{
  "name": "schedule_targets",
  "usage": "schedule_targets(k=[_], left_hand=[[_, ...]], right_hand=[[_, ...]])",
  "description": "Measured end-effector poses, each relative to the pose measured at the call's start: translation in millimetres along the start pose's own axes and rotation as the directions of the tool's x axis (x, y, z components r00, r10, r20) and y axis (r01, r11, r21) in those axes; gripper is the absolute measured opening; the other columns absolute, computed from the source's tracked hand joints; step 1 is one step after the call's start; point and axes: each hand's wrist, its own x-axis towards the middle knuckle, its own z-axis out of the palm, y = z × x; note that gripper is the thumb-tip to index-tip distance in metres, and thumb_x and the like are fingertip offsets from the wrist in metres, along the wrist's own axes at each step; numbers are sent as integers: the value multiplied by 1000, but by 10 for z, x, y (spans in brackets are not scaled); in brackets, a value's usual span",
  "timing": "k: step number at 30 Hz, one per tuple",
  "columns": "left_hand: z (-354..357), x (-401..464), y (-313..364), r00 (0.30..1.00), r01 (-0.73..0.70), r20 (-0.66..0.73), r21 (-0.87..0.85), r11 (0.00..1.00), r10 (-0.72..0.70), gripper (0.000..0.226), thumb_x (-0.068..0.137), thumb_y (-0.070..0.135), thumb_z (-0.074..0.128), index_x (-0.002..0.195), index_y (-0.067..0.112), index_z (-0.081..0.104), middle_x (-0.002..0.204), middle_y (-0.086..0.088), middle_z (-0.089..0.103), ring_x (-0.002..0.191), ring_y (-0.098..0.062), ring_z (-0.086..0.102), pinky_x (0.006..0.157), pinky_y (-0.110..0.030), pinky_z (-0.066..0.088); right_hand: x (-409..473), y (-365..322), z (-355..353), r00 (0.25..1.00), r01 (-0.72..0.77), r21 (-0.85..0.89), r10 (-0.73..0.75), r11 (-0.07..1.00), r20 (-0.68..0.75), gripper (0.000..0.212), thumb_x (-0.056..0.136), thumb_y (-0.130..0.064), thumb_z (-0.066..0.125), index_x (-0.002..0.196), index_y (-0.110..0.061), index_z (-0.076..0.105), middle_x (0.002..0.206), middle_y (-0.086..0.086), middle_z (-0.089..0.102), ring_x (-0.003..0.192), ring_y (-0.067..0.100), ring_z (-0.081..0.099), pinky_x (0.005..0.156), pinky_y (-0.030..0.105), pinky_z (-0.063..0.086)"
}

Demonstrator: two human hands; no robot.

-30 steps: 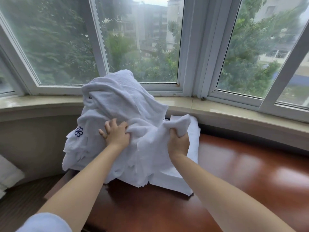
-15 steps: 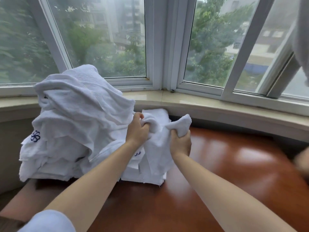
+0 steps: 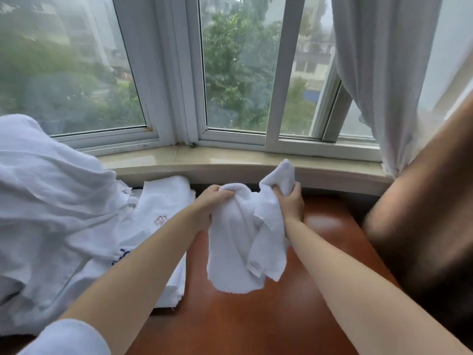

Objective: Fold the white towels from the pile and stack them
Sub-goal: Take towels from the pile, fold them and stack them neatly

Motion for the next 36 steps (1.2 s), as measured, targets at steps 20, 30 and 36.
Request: schedule_targets(k=[20,30,36], left_hand=[[258,120,-1895,913,372,-165,710,598,-372,65,83,9,50,142,26,31,120,-13,46,94,-29,57,76,-31,52],[281,-210,-1804,608,605,109,577,549,-786,30,91,38,59,84,10,65,83,-2,63,85,-20,60,88,-41,50],[349,-207,-2000,699,692,-136,-119,712,-702,33,90,26,65,108,3,50,103,-17,57,66,-26,64,43,-25,51]], right_hand=[[-477,1695,148,564,-74,-641,562,764,605,51,93,-24,52,140,-20,33,114,10,59,84,21,60,67,26,52],[-795,1605,87,544,-659,-157,610,736,576,40,91,-41,60,123,-17,55,116,7,65,104,23,63,80,31,54],[-798,1597,115,614,-740,163,557,653,558,41,90,-36,58,120,-8,60,109,10,65,104,24,60,95,36,47]])
